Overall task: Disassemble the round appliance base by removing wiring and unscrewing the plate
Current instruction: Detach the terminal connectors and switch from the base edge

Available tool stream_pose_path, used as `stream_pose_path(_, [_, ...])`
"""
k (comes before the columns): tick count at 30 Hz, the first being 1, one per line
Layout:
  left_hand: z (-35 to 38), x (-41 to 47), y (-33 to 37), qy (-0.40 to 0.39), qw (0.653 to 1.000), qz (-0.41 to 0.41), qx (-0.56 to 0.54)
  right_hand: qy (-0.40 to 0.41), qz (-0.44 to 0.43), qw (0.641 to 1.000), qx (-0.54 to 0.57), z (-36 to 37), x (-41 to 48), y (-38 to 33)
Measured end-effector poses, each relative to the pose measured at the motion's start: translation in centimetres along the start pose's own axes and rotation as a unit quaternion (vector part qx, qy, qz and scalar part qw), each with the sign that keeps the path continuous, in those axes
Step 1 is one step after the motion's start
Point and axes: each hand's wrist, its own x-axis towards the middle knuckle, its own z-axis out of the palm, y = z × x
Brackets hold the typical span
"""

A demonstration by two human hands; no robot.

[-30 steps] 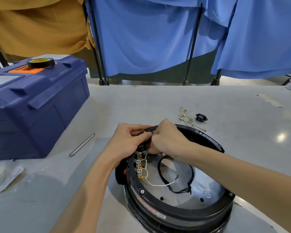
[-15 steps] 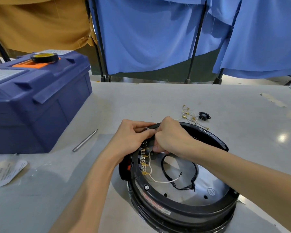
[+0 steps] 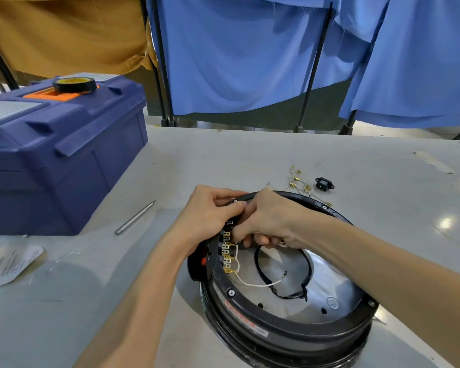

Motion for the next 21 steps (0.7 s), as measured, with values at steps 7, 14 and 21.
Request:
stream_pose_path(7, [-0.12,0.03,-0.08,0.002,1.000,0.006,0.009,-0.020,0.015,0.997,0.077,0.30,0.20,0.43])
stream_pose_path(14, [-0.15,-0.02,-0.12,-0.007,1.000,0.004,-0.001,-0.038,0.026,0.996,0.080,0.07,0.34,0.47])
stream_pose_path(21, [-0.20,-0.09,-0.07,-0.011,1.000,0.012,0.003,-0.016,0.016,0.997,0.070,0.44,0.70,0.61])
